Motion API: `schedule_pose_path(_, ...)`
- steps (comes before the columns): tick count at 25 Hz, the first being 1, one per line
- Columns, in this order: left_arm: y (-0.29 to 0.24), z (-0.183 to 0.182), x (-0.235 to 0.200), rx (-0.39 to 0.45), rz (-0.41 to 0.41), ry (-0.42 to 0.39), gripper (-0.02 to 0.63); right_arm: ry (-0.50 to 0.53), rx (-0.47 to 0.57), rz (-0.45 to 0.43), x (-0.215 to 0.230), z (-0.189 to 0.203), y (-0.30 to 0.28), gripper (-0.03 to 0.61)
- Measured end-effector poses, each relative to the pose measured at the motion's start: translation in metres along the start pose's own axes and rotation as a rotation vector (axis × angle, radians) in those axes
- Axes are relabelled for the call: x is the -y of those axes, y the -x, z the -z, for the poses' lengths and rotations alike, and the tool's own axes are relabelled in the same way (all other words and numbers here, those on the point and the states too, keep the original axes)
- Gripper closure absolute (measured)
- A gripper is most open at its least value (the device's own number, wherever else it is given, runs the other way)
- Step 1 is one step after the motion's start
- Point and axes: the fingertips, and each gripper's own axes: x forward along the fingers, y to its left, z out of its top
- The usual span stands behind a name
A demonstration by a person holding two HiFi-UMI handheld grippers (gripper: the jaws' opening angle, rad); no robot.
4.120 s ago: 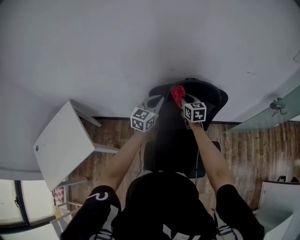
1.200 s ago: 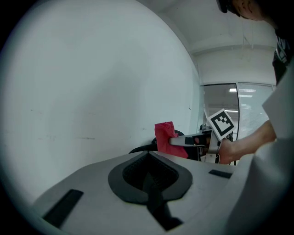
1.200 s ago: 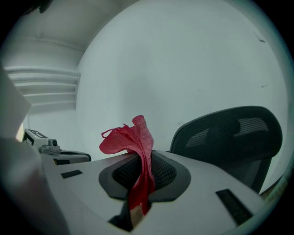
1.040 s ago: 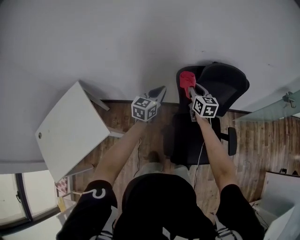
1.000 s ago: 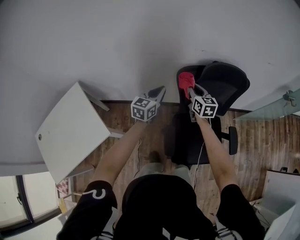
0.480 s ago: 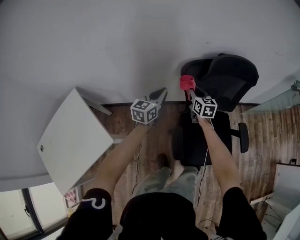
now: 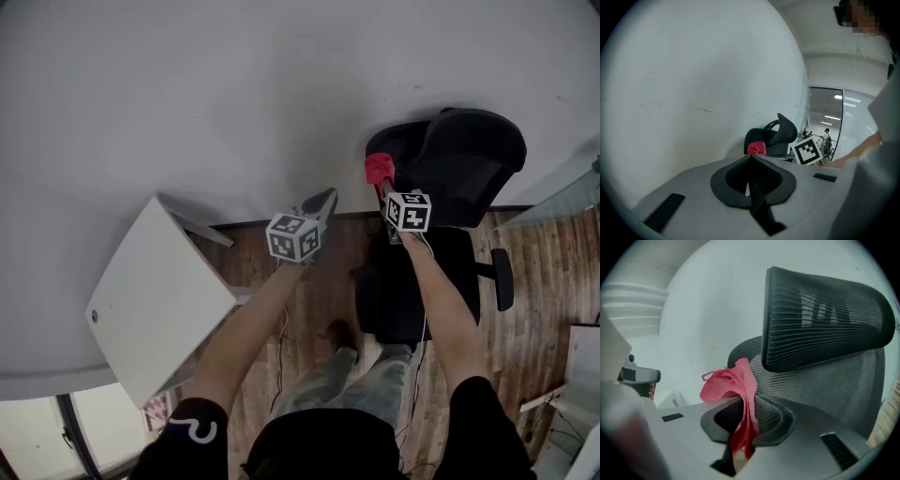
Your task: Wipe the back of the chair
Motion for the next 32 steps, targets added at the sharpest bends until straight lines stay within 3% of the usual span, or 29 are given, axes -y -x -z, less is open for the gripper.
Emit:
schedule_pose_path(8, -0.016, -0.004, 0.014, -0.014, 0.029, 0.001, 0.589, 0.005, -0.026, 0.070, 0.031, 0.011, -0.003, 0.517)
schedule_pose_path(21, -0.054, 0.021, 0.056, -0.078, 0.055, -0.026, 0.589, 0.037, -0.062, 0.121, 0.100, 0.009, 0.012, 0.485)
schedule_pose_path(32, -0.121, 0.013, 0.120, -0.079, 0.073, -0.061, 0.589, 0.019, -0.081, 0.199, 0.193, -0.009, 0.045, 0.486)
